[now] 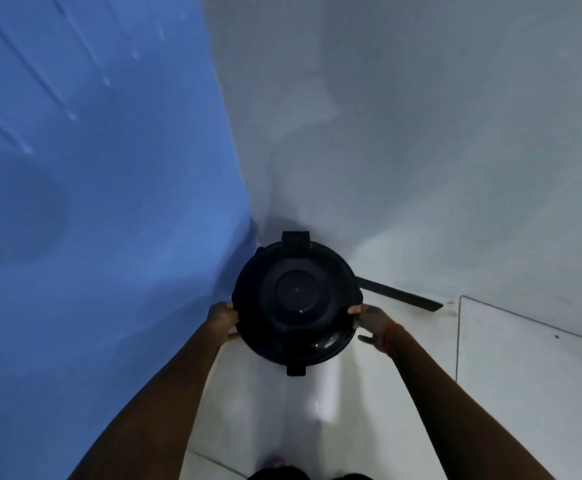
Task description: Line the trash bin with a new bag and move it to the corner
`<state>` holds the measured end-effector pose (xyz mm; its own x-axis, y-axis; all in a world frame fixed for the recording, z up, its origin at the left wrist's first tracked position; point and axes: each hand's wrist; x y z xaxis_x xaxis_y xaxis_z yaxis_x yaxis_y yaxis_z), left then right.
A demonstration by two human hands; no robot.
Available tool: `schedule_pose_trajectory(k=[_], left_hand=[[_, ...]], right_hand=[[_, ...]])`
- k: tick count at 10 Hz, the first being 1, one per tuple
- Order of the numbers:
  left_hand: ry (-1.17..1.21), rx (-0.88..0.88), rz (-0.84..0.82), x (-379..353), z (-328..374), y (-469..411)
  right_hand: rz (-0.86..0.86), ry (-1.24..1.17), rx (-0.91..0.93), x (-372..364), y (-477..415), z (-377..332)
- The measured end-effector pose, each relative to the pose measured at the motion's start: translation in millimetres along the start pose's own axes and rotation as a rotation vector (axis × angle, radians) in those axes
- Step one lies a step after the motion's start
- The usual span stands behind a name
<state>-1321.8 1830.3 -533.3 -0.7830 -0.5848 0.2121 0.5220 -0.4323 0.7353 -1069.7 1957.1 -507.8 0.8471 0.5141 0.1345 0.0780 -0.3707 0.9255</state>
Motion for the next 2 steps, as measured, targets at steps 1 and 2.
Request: schedule_pose_trajectory(k=[1, 2], left_hand=[[-0.209, 0.019, -0.06, 2, 12, 13], [-0.364, 0.0, -0.106, 3, 54, 54]], right_hand=[[-0.075, 0.028, -0.01, 8, 20, 0], [-0.063, -0.067, 0.01, 23, 69, -15]])
Point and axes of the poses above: each hand's wrist, its own y-axis away from the middle knuckle, its own x-axis out of the back of the hand, z = x × y, and after that the axes turned 10 degrees about -x, right-handed
